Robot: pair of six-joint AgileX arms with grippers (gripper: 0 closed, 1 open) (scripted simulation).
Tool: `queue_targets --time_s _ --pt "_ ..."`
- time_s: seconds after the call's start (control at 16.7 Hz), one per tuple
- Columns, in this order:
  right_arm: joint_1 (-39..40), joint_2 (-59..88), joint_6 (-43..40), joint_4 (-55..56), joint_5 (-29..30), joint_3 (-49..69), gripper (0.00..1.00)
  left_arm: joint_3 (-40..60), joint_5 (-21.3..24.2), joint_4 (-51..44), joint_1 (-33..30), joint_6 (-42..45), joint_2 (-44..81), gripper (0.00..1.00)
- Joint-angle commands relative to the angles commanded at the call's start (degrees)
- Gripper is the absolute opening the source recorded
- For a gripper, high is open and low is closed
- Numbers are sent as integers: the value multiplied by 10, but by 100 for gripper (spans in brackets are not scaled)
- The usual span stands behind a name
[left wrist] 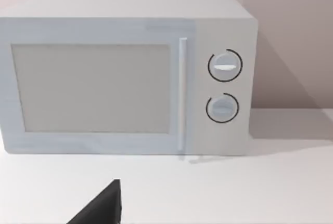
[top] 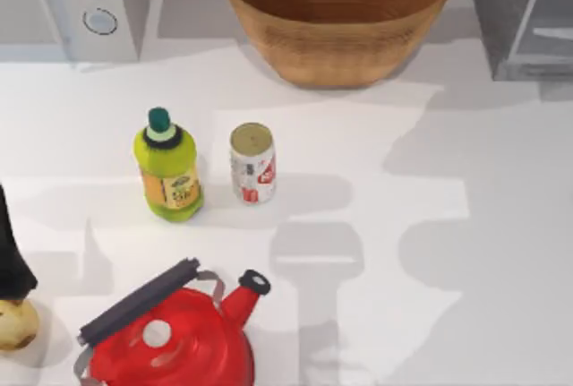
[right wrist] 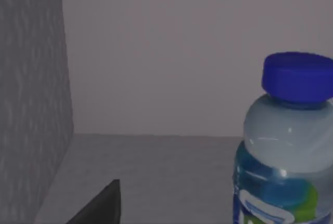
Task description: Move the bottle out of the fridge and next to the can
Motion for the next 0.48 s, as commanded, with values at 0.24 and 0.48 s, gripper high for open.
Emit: queue_targets --time_s 0.24,0.48 --pt "-20 151 -1 81 -18 73 100 0 0 0 0 0 0 100" --pt "-28 205 -1 112 -25 101 100 0 0 0 0 0 0 100"
